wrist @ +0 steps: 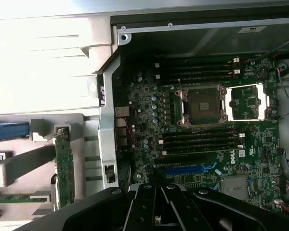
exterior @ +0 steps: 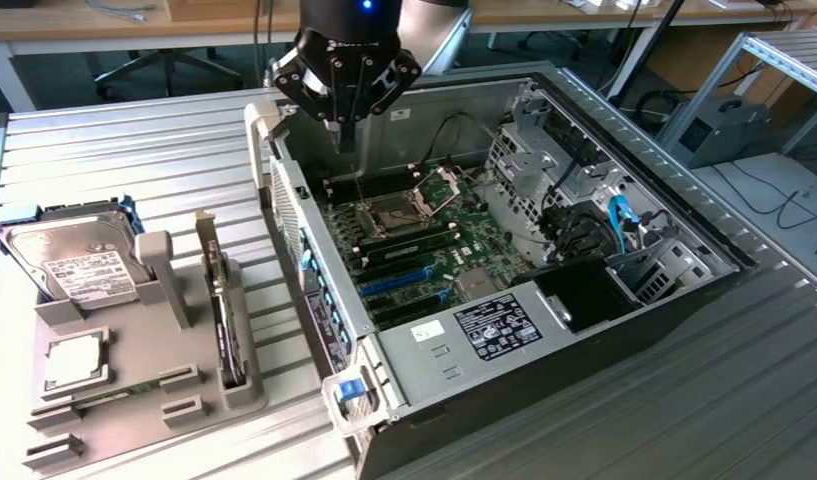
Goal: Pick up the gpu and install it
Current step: 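Reach for the gpu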
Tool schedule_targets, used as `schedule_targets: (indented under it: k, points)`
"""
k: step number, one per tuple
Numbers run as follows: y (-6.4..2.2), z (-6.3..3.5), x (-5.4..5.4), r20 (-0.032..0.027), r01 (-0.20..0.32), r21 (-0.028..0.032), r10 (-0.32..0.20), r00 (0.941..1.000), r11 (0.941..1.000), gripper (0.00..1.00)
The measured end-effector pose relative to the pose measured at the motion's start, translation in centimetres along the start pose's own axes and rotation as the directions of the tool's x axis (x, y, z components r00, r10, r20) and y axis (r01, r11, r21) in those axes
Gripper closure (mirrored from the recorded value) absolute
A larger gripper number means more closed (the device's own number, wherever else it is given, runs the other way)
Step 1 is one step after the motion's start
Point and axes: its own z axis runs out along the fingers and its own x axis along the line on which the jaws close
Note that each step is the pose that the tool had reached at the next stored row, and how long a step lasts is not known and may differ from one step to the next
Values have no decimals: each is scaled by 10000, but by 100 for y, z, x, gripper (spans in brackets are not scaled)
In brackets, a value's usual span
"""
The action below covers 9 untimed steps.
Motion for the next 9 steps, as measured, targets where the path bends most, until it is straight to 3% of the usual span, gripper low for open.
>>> schedule_targets:
  k: [9]
  points:
    - [-3,1,39,1,0,-1,0,10000,10000,89]
